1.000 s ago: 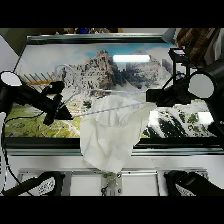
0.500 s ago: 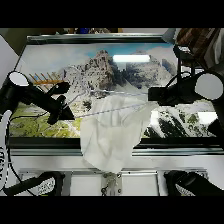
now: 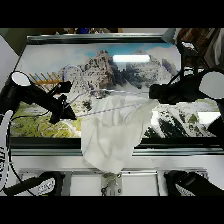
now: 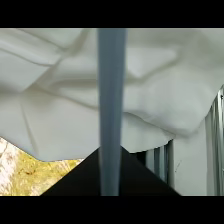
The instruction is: Fold the clothes and pants, and hang the long-sleeved shirts on hangers.
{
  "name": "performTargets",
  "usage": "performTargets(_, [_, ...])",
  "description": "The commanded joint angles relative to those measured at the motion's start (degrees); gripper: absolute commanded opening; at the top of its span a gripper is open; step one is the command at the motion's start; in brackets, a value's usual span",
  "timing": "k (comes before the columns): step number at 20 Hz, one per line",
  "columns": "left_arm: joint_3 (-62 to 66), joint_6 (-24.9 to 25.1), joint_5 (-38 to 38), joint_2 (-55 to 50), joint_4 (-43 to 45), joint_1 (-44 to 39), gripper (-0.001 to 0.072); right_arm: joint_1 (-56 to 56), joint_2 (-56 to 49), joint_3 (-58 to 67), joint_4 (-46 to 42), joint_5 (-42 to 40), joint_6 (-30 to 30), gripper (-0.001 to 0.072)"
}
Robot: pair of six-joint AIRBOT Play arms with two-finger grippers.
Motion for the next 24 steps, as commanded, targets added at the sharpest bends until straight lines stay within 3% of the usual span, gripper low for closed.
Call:
performTargets(1, [0.0,-1.3,1.4,0.0,0.1,0.0,0.0014,0.0,0.2,0.1,1.8,0.1,0.2,0.0034])
performTargets(8, [0.0,-2.1,2.0,0.0,0.1,0.0,0.0014,0.1,0.3,0.1,2.5,-0.3,0.2,0.0034])
performTargets(20, [0.0,-2.3,2.0,0.0,0.1,-0.1,0.0014,0.1,1.5,0.1,0.6,-8.4,0.1,0.0034])
performTargets(24, [0.0,-2.8,2.2,0.0,0.1,-0.1,0.0014,0.1,1.5,0.1,4.2,-10.8,-1.6,0.0034])
